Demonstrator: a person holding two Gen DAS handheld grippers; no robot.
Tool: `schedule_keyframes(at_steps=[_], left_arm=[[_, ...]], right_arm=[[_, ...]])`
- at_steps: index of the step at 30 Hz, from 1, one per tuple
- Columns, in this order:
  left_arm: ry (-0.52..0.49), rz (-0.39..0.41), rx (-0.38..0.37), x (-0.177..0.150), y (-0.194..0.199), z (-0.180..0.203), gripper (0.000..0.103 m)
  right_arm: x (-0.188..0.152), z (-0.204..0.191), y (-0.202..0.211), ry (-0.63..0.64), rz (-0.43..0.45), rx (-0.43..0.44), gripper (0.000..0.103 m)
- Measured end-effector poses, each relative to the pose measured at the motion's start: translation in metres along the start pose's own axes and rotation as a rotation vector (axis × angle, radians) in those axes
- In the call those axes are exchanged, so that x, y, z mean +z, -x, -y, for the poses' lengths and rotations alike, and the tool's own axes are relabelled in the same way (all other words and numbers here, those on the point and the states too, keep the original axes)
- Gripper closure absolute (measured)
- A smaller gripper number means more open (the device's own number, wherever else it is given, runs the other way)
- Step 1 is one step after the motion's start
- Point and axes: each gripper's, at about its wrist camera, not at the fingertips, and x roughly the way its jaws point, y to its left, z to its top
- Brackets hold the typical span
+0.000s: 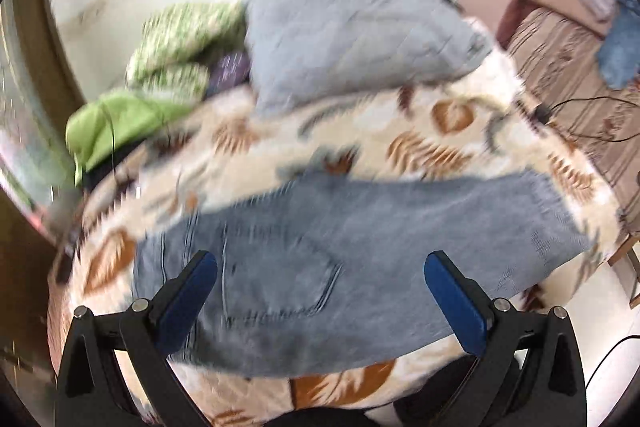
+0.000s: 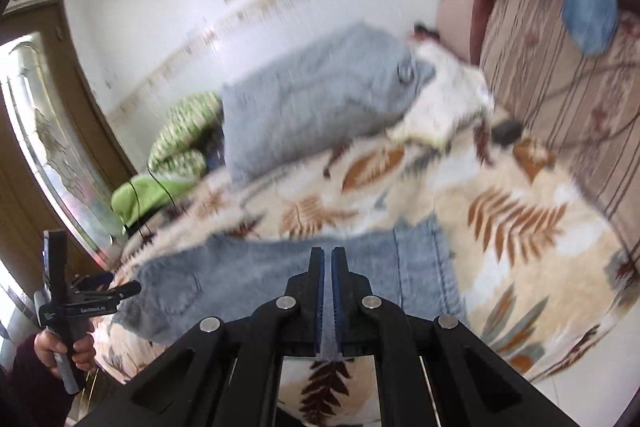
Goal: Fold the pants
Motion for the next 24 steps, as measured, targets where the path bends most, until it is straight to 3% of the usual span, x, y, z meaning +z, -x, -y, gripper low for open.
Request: schedule_keyframes(at_steps=[4, 8, 11, 12, 13, 15, 24], left_arm=[[-0.028, 0.059, -0.052, 0.013, 0.02, 0.02, 0.0], [-0.028, 0.04, -0.106, 0.011, 0.019, 0.038, 0.0], [-0.034, -0.006, -0.126, 0.0, 0.008, 0.049, 0.0], [-0.04, -0.023, -0.125, -0.005, 0.004, 0.051, 0.0], [-0.041, -0.035, -0.121, -0.009, 0.002, 0.053, 0.0], [-0.037, -0.06, -0.115, -0.019, -0.004, 0.053, 0.0], [-0.039, -0.123, -0.06, -0.036, -0.032, 0.044, 0.0]], right_arm=[[-0.005, 0.014, 0.02, -0.062, 0.0, 0.063, 0.097], [-0.021, 0.033, 0.022, -0.12, -0.04, 0.05, 0.095], [-0.038, 0.052, 0.015, -0.181, -0.074, 0.066, 0.084], [-0.044, 0.058, 0.012, -0.204, -0.082, 0.069, 0.072], [-0.05, 0.064, 0.007, -0.226, -0.088, 0.062, 0.042], [-0.061, 0.076, 0.002, -0.283, -0.067, 0.036, 0.019], [-0.091, 0.13, -0.043, -0.637, -0.149, 0.194, 0.019]])
